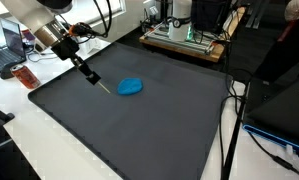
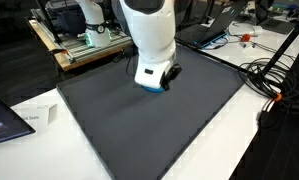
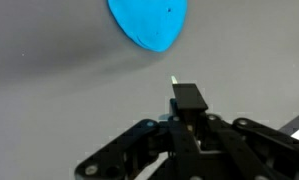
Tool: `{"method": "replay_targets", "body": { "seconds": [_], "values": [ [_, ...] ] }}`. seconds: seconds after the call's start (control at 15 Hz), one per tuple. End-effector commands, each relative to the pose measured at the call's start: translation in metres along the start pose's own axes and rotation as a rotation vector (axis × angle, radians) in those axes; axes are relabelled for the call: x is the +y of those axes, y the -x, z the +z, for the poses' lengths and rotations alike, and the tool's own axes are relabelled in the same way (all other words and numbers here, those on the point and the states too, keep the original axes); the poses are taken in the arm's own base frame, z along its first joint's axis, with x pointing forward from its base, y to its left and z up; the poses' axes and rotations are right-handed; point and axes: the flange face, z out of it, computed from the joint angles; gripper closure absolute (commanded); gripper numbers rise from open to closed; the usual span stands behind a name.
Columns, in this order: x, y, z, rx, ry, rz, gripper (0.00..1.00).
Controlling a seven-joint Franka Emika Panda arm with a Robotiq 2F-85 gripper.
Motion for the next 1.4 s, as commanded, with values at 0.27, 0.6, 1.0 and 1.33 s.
{"method": "replay_targets", "body": {
  "seconds": [0.27, 0.6, 1.0, 1.33],
  "values": [
    [0.071, 0.043, -0.011, 0.12, -0.245, -0.031, 0.97],
    [0.102, 0.066, -0.006, 0.166, -0.36, -0.077, 0.97],
    [0.113, 0.09, 0.012, 0.182, -0.428, -0.135, 0.97],
    [0.127, 0.111, 0.017, 0.239, -0.494, -0.176, 0.97]
  ]
}}
